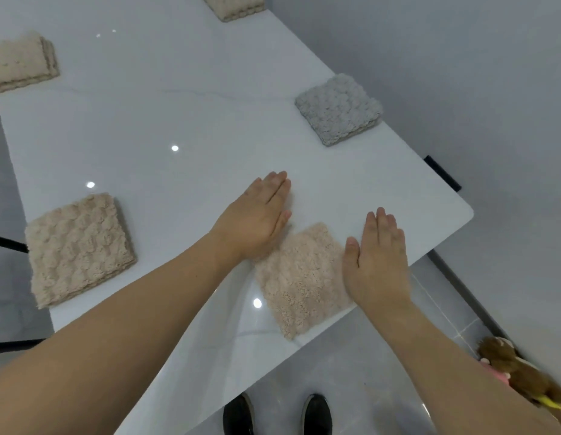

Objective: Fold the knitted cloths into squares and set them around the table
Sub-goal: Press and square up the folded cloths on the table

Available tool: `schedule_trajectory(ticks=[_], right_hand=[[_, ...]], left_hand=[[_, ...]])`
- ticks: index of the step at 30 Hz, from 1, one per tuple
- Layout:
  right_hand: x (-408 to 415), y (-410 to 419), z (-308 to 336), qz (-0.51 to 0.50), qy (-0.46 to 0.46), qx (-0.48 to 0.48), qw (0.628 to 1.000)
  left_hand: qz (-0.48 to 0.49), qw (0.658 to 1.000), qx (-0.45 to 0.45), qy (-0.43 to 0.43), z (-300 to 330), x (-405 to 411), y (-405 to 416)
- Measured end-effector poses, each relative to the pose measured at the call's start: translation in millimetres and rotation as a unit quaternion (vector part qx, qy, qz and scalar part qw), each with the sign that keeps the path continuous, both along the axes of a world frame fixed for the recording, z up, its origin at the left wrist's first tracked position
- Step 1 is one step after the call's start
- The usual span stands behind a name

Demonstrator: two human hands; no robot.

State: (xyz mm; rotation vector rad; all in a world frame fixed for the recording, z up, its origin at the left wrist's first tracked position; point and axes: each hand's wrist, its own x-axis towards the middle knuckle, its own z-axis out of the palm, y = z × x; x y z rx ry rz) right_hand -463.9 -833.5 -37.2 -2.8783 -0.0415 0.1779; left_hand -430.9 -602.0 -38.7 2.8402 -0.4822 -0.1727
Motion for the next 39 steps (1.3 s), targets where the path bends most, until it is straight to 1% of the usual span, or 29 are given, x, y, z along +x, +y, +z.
schedule_trajectory(ticks=[3,8,12,17,19,21,22,24,26,28,30,31,33,36,39], right_hand=[[29.3,-10.6,2.2,0.028,-0.033,-0.041,0.998],[77.7,-17.7,-6.6,0.034,-0.038,-0.013,0.999],[121.5,-21.8,-13.0,0.039,-0.035,0.023,0.998],[172.8,-14.5,-19.4,0.039,-0.058,0.071,0.995],[191.4,-8.5,-20.9,0.018,-0.071,0.117,0.991],[209.7,-3.7,-21.5,-0.011,-0.087,0.172,0.981],[217.8,-1.1,-21.5,-0.027,-0.091,0.201,0.975],[233.9,3.4,-20.1,-0.066,-0.094,0.274,0.955],[252.6,8.0,-17.6,-0.108,-0.099,0.352,0.924],[271.7,10.5,-15.4,-0.143,-0.099,0.432,0.885],[290.1,8.2,-12.3,-0.151,-0.098,0.490,0.853],[299.0,6.0,-11.0,-0.141,-0.092,0.506,0.846],[316.2,-1.9,-10.5,-0.101,-0.062,0.524,0.844],[337.1,-10.4,-14.0,-0.032,0.013,0.530,0.847],[346.7,-10.9,-21.3,0.021,0.086,0.538,0.838]], left_hand=[[0.017,1.000,0.013,-0.016,2.5,25.7,1.5],[0.077,0.996,-0.005,-0.044,1.3,72.7,-8.1],[0.087,0.994,-0.010,-0.058,-2.1,110.1,-16.8],[0.131,0.989,-0.035,-0.052,-14.6,147.9,-16.6],[0.151,0.986,-0.060,-0.044,-20.5,161.8,-15.5],[0.173,0.979,-0.104,-0.041,-24.2,176.0,-15.4],[0.191,0.972,-0.135,-0.034,-24.9,182.0,-15.8],[0.240,0.947,-0.213,-0.019,-24.3,194.7,-19.8],[0.292,0.911,-0.291,-0.012,-22.8,207.9,-29.2],[0.338,0.872,-0.355,-0.013,-22.2,217.7,-43.7],[0.372,0.833,-0.409,-0.019,-20.5,224.4,-62.9],[0.382,0.818,-0.429,-0.023,-19.6,227.4,-73.1],[0.390,0.799,-0.457,-0.028,-18.3,232.9,-92.5],[0.399,0.776,-0.486,-0.036,-19.5,240.7,-110.0],[0.417,0.763,-0.491,-0.060,-23.0,246.2,-116.2]])
